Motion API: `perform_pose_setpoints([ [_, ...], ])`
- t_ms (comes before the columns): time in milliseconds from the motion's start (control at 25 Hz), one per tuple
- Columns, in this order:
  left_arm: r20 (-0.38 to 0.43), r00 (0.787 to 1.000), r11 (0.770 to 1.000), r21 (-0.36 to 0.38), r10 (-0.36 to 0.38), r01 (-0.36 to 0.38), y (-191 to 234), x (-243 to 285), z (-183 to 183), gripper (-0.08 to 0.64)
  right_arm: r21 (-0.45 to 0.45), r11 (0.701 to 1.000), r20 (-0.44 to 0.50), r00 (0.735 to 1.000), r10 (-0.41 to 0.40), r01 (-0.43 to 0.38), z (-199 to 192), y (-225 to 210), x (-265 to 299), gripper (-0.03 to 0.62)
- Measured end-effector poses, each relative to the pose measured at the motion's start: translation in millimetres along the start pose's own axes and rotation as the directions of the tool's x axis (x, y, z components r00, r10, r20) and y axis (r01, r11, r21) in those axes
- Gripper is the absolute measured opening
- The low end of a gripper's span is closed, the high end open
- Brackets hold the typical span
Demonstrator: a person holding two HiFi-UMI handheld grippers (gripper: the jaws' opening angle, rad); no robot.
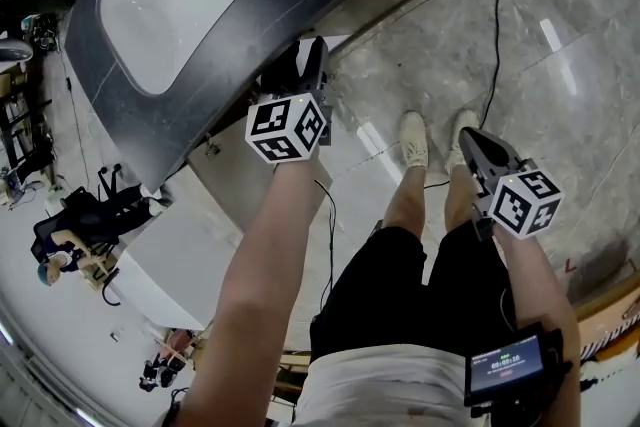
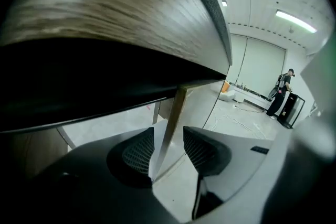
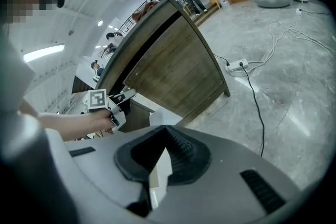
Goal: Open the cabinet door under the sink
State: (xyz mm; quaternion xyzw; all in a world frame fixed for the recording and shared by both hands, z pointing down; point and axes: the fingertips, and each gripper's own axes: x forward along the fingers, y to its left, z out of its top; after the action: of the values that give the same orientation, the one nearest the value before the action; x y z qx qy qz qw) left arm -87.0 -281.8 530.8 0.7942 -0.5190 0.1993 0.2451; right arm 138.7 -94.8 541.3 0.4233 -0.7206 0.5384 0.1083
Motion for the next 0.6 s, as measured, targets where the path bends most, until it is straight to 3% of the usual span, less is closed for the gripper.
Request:
perform_pose_setpoints([
  [280,0.001,0.999,0.999,0.035,-0.04,0.04,-10.3,19.3,6.8,0.157,0.026,1.0,0.022,1.0,-0.016,0.015,5.7,-6.6,-1.2,0.014],
  [600,-0.019,0.998,0.997,0.046,-0.064,0.064,-11.0,5.6,4.6,0.119,0.058,0.997,0.041,0.998,-0.045,0.043,0.7,1.7,-11.9,0.015],
])
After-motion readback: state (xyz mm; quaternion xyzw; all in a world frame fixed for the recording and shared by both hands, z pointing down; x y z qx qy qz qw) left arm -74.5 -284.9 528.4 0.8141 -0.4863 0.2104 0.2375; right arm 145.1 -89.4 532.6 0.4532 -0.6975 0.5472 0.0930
